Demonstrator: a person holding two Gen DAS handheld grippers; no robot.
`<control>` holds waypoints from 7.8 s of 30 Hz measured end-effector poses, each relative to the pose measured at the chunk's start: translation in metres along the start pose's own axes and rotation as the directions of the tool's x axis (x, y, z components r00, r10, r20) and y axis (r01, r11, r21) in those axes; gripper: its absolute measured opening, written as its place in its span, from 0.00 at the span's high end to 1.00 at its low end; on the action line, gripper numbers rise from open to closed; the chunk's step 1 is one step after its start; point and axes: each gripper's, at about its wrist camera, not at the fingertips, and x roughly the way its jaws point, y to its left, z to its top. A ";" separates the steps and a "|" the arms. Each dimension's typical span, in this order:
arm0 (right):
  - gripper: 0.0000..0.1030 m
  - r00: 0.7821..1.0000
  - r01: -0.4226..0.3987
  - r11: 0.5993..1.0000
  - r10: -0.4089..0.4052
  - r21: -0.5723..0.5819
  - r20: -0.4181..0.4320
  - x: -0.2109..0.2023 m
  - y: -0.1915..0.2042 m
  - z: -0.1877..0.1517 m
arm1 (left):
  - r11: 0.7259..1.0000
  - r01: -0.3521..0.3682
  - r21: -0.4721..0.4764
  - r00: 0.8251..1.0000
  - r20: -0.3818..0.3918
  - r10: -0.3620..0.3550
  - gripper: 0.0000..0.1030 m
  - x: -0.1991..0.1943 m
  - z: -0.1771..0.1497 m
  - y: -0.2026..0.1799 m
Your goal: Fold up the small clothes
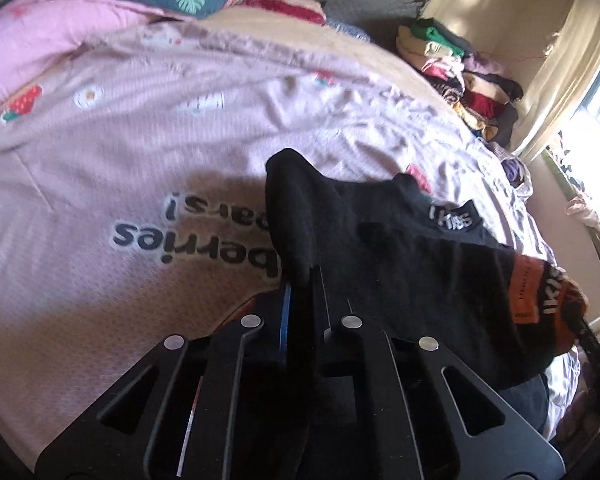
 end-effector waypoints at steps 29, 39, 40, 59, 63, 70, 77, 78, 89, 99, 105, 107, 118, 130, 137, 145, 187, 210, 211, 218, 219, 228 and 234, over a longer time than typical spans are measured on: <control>0.53 0.995 0.079 0.996 -0.077 0.041 -0.064 -0.001 -0.023 -0.003 | 1.000 -0.014 -0.001 1.000 -0.026 0.014 0.96 0.007 -0.002 0.001; 0.43 0.994 0.011 1.000 -0.011 -0.001 -0.112 0.009 0.002 -0.008 | 0.996 -0.046 0.074 0.998 0.042 0.043 0.92 -0.026 0.001 -0.017; 0.41 0.993 0.001 1.000 -0.001 0.000 -0.118 0.009 0.004 -0.008 | 0.996 -0.034 0.083 0.999 0.043 0.030 0.91 -0.030 0.002 -0.021; 0.33 0.981 -0.101 0.992 0.086 -0.080 -0.172 0.015 0.039 -0.018 | 0.979 0.012 0.206 0.991 -0.131 0.015 0.65 0.004 -0.038 -0.055; 0.33 0.979 -0.081 0.991 0.059 -0.106 -0.197 0.022 0.044 -0.024 | 0.979 0.023 0.202 0.989 -0.149 0.008 0.65 0.009 -0.041 -0.048; 0.20 0.957 -0.001 0.995 -0.029 -0.103 -0.289 0.046 0.031 -0.037 | 0.981 0.053 0.184 0.986 -0.163 -0.023 0.65 0.011 -0.041 -0.039; 0.20 0.952 -0.004 0.996 -0.023 -0.087 -0.306 0.048 0.026 -0.041 | 0.981 0.050 0.189 0.986 -0.163 -0.019 0.65 0.010 -0.042 -0.041; 0.20 0.952 -0.005 0.997 -0.020 -0.082 -0.305 0.048 0.025 -0.041 | 0.981 0.051 0.186 0.986 -0.163 -0.020 0.64 0.010 -0.041 -0.041; 0.07 0.963 -0.033 0.999 0.022 -0.037 -0.269 0.032 0.026 -0.033 | 0.981 0.073 0.178 0.989 -0.141 -0.048 0.39 -0.002 -0.041 -0.050; 0.05 0.972 -0.028 0.999 0.018 -0.038 -0.236 0.018 0.025 -0.025 | 0.985 0.083 0.154 0.991 -0.113 -0.066 0.17 -0.017 -0.034 -0.054; 0.04 0.979 -0.028 0.999 0.023 -0.026 -0.201 0.004 0.026 -0.017 | 0.984 0.084 0.156 0.993 -0.091 -0.070 0.09 -0.029 -0.030 -0.060; 0.04 0.983 -0.035 0.999 0.031 -0.024 -0.179 -0.004 0.027 -0.013 | 0.984 0.084 0.157 0.994 -0.081 -0.072 0.09 -0.034 -0.029 -0.062; 0.04 0.998 -0.039 0.999 0.038 -0.008 -0.055 -0.052 0.032 0.003 | 0.973 0.117 0.197 0.993 -0.026 -0.114 0.09 -0.066 -0.026 -0.084; 0.04 0.997 -0.052 0.998 0.049 0.047 0.056 -0.109 0.035 0.010 | 0.960 0.134 0.246 0.990 0.016 -0.143 0.09 -0.097 -0.034 -0.103; 0.04 0.998 -0.033 0.997 0.029 0.063 0.064 -0.121 0.033 0.000 | 0.956 0.120 0.266 0.989 0.047 -0.138 0.09 -0.112 -0.037 -0.105; 0.04 0.998 -0.011 0.997 0.006 0.079 0.063 -0.131 0.034 -0.012 | 0.954 0.116 0.275 0.988 0.067 -0.139 0.09 -0.127 -0.040 -0.100; 0.04 0.994 0.099 0.991 -0.094 0.095 -0.061 -0.162 0.027 -0.089 | 0.944 0.075 0.322 0.997 -0.045 -0.064 0.09 -0.129 -0.126 -0.079; 0.04 0.978 0.144 0.978 -0.117 0.148 -0.173 -0.161 0.000 -0.133 | 0.962 0.010 0.274 0.994 -0.108 0.020 0.09 -0.129 -0.151 -0.020; 0.04 0.977 0.147 0.978 -0.120 0.149 -0.174 -0.162 -0.001 -0.133 | 0.962 0.010 0.274 0.993 -0.113 0.022 0.09 -0.128 -0.151 -0.019; 0.04 0.974 0.163 0.979 -0.140 0.123 -0.177 -0.165 -0.004 -0.141 | 0.960 -0.004 0.279 0.992 -0.120 0.039 0.09 -0.134 -0.155 -0.005; 0.04 0.974 0.166 0.979 -0.143 0.122 -0.179 -0.165 -0.004 -0.141 | 0.960 -0.006 0.280 0.992 -0.122 0.041 0.09 -0.134 -0.156 -0.003; 0.04 0.966 0.185 0.974 -0.155 0.134 -0.207 -0.164 -0.016 -0.150 | 0.969 0.039 0.244 0.980 -0.199 0.011 0.09 -0.127 -0.173 0.013; 0.04 0.963 0.194 0.971 -0.161 0.142 -0.216 -0.165 -0.021 -0.154 | 0.974 0.089 0.210 0.969 -0.243 -0.036 0.39 -0.127 -0.184 0.022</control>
